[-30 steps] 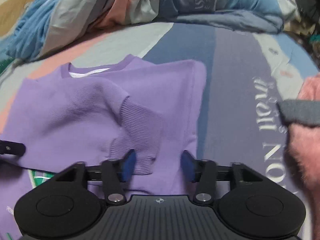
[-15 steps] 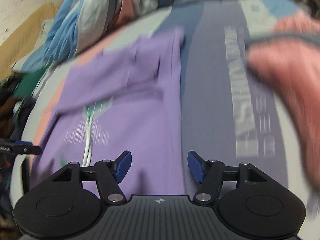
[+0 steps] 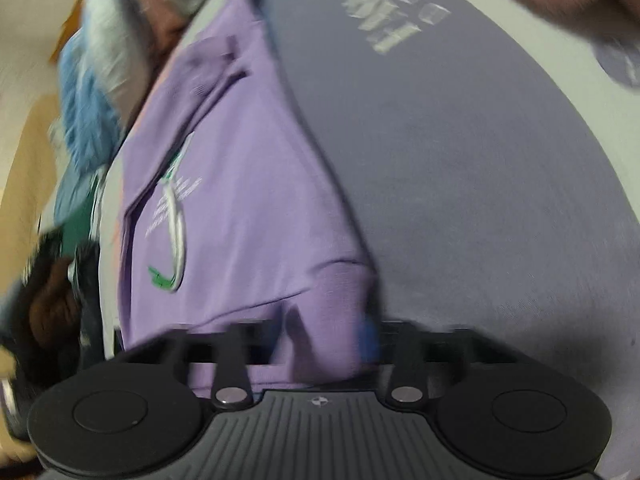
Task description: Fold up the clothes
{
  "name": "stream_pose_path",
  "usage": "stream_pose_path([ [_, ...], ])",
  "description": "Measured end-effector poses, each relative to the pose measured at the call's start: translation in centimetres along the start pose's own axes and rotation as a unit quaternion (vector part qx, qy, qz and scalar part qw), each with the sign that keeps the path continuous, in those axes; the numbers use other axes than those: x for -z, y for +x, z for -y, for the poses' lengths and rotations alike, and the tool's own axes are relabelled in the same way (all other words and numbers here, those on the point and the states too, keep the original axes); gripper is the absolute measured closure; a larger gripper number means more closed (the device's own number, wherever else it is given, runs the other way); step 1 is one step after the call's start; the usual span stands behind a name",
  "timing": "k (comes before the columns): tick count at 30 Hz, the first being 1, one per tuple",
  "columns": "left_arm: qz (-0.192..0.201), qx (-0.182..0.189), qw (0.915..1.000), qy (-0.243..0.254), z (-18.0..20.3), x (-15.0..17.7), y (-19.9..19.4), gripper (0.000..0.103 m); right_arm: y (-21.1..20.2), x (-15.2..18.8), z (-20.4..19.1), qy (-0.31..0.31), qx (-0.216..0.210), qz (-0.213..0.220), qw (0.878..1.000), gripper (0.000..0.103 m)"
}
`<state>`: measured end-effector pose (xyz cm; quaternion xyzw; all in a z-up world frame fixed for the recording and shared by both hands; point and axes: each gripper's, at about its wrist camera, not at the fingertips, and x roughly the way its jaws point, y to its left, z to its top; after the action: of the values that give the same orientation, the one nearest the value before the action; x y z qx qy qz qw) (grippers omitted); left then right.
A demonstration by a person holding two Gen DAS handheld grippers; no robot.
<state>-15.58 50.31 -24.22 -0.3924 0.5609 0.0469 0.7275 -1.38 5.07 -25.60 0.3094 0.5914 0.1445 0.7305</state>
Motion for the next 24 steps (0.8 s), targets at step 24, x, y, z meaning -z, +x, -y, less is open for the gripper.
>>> stream_pose_path([
  [24,0.238,0.221,0.8334,-0.448,-8.6,5.2,3.0,0.002,-6.7,-5.0,-9.3,-0.039,-0.199,0.028,0.979,0.092],
])
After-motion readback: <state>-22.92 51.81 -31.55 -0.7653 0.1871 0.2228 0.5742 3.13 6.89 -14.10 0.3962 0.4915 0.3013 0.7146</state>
